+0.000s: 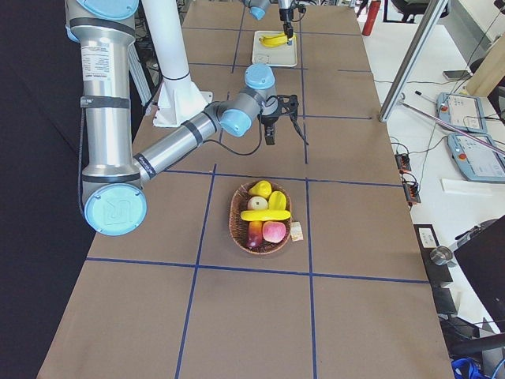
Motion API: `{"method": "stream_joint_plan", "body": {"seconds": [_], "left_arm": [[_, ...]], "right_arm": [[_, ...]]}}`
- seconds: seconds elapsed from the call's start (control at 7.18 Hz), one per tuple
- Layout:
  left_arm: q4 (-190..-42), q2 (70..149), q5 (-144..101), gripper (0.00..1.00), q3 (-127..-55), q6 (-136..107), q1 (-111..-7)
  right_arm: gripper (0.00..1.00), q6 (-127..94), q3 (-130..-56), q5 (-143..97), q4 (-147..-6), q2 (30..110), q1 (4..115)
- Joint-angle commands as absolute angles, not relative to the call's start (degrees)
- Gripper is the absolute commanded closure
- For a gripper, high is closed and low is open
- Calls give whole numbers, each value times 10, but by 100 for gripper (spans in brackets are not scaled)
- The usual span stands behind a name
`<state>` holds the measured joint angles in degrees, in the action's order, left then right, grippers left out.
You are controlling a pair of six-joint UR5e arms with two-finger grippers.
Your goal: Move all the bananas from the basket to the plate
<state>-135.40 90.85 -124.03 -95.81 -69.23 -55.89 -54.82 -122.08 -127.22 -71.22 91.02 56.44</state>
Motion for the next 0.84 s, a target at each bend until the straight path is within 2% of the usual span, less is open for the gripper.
{"method": "stream_joint_plan", "body": {"seconds": [0.0,0.14,0.28,0.7], "left_arm": [[-1342,868,-1194,99,-951,-649,-543],[-1341,869,-1194,23,-950,-649,-543],[-1336,876,-1194,1,-950,-650,-541],[-1247,885,-1217,1,-996,-625,-550]], "right_arm": [[0,-517,-1195,-1271,-712,923,584],[0,-509,-1192,-1273,-713,925,590],[0,-504,-1190,-1273,-713,928,591],[0,-422,-1172,-1252,-705,982,599]]}}
